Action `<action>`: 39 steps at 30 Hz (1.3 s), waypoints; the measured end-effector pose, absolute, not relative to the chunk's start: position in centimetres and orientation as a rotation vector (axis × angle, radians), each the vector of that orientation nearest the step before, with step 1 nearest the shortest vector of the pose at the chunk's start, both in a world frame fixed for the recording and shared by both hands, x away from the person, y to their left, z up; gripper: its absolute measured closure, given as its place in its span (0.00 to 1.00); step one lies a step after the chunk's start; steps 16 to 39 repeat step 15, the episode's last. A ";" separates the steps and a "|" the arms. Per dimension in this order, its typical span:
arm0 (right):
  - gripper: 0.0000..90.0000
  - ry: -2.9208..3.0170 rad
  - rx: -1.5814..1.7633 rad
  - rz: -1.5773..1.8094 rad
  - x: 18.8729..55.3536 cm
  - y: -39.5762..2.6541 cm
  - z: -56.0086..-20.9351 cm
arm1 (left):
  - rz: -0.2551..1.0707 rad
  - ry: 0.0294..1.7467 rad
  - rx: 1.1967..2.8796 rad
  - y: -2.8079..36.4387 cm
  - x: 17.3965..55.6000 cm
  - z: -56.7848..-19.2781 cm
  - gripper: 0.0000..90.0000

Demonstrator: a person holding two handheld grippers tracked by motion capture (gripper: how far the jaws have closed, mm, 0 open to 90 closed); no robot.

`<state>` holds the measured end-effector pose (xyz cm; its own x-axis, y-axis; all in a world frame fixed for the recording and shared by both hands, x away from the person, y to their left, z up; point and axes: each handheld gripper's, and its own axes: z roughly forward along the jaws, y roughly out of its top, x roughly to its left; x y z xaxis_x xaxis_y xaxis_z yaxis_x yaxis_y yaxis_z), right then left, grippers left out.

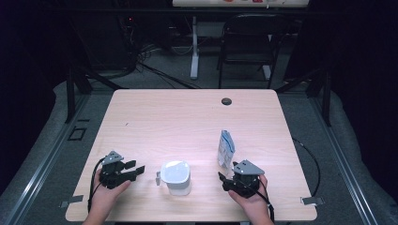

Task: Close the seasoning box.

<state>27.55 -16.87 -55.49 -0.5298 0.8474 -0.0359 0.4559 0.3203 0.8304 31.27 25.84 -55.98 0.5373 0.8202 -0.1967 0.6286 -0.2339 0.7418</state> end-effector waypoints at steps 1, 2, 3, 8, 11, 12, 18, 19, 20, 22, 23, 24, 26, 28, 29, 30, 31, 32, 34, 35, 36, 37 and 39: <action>0.36 2.122 1.149 1.098 27.6 -16.9 -55.5 | 0.298 1.180 1.961 25.8 31.3 -56.0 0.53; 0.36 2.121 1.151 1.103 27.6 -17.0 -55.6 | 0.298 1.184 1.961 25.8 31.3 -56.0 0.52; 0.36 2.126 1.152 1.096 27.6 -17.1 -55.5 | 0.295 1.185 1.955 25.8 31.4 -56.1 0.52; 0.36 2.114 1.166 1.099 27.7 -17.3 -55.7 | 0.294 1.199 1.937 26.1 31.4 -56.0 0.52; 0.36 2.110 1.163 1.105 27.7 -17.3 -55.7 | 0.294 1.202 1.919 26.1 31.4 -56.0 0.51; 0.36 2.113 1.162 1.103 27.6 -17.3 -55.6 | 0.294 1.203 1.921 26.2 31.5 -55.9 0.51; 0.36 2.110 1.159 1.108 27.6 -17.4 -55.7 | 0.294 1.208 1.918 26.2 31.6 -55.8 0.51; 0.36 2.110 1.159 1.108 27.6 -17.4 -55.7 | 0.294 1.208 1.918 26.2 31.6 -55.8 0.51; 0.36 2.110 1.159 1.108 27.6 -17.4 -55.7 | 0.294 1.208 1.918 26.2 31.6 -55.8 0.51; 0.36 2.110 1.159 1.108 27.6 -17.4 -55.7 | 0.294 1.208 1.918 26.2 31.6 -55.8 0.51; 0.36 2.110 1.159 1.108 27.6 -17.4 -55.7 | 0.294 1.208 1.918 26.2 31.6 -55.8 0.51; 0.36 2.110 1.159 1.108 27.6 -17.4 -55.7 | 0.294 1.208 1.918 26.2 31.6 -55.8 0.51; 0.36 2.110 1.159 1.108 27.6 -17.4 -55.7 | 0.294 1.208 1.918 26.2 31.6 -55.8 0.51; 0.36 2.110 1.159 1.108 27.6 -17.4 -55.7 | 0.294 1.208 1.918 26.2 31.6 -55.8 0.51; 0.36 2.110 1.159 1.108 27.6 -17.4 -55.7 | 0.294 1.208 1.918 26.2 31.6 -55.8 0.51; 0.36 2.110 1.159 1.108 27.6 -17.4 -55.7 | 0.294 1.208 1.918 26.2 31.6 -55.8 0.51; 0.36 2.110 1.159 1.108 27.6 -17.4 -55.7 | 0.294 1.208 1.918 26.2 31.6 -55.8 0.51; 0.36 2.110 1.159 1.108 27.6 -17.4 -55.7 | 0.294 1.208 1.918 26.2 31.6 -55.8 0.51; 0.36 2.110 1.159 1.108 27.6 -17.4 -55.7 | 0.294 1.208 1.918 26.2 31.6 -55.8 0.51; 0.36 2.110 1.159 1.108 27.6 -17.4 -55.7 | 0.294 1.208 1.918 26.2 31.6 -55.8 0.51; 0.36 2.110 1.159 1.108 27.6 -17.4 -55.7 | 0.294 1.208 1.918 26.2 31.6 -55.8 0.51; 0.36 2.110 1.159 1.108 27.6 -17.4 -55.7 | 0.294 1.208 1.918 26.2 31.6 -55.8 0.51; 0.36 2.110 1.159 1.108 27.6 -17.4 -55.7 | 0.294 1.208 1.918 26.2 31.6 -55.8 0.51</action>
